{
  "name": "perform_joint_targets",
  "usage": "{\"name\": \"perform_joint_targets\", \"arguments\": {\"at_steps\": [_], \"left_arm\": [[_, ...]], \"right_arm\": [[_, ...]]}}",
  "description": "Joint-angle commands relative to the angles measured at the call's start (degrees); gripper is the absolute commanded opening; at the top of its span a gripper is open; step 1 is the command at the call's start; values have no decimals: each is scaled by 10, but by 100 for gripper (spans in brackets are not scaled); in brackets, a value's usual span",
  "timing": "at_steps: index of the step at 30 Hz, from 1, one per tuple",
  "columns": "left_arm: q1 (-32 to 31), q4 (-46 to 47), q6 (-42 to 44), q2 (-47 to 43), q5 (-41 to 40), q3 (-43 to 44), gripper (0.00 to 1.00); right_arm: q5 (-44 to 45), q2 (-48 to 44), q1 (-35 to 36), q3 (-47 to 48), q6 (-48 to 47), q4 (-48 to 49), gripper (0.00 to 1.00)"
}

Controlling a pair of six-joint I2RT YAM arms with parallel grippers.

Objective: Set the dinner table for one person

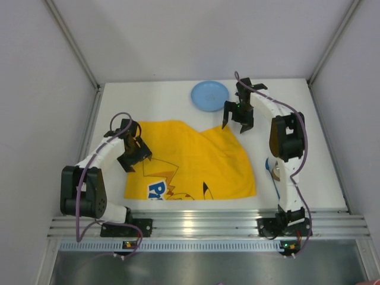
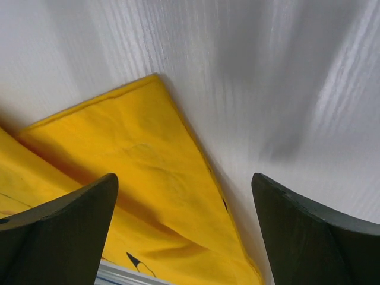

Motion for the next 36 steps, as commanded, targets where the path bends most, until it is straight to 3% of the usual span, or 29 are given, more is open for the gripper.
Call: {"name": "perform_joint_targets", "arguments": {"at_steps": [1, 6, 11, 12, 13, 15, 18, 26, 36], "left_arm": [[2, 28, 17, 12, -7, 25, 83], [2, 43, 14, 33, 6, 14, 82], [2, 58, 12, 47, 9, 2, 78], [2, 58, 13, 54, 9, 0, 76], [2, 60, 14, 59, 7, -2, 69], [3, 63, 18, 73, 7, -4, 62], [3, 59, 27, 93, -1, 1, 54], [4, 53, 46, 120, -33, 12, 54], [4, 49, 53, 135, -17, 38, 52]], "right_arm": [[-24, 13, 13, 10, 11, 23, 93], [-30, 25, 44, -26, 23, 53, 86], [-37, 36, 73, -55, 34, 76, 40], [-35, 37, 74, -56, 36, 78, 32], [-33, 40, 73, -56, 36, 78, 16], [-26, 38, 70, -54, 33, 76, 3], [-12, 22, 52, -59, 33, 74, 0], [100, -73, -48, -96, 44, 48, 0], [61, -43, -56, -44, 16, 54, 0]]}}
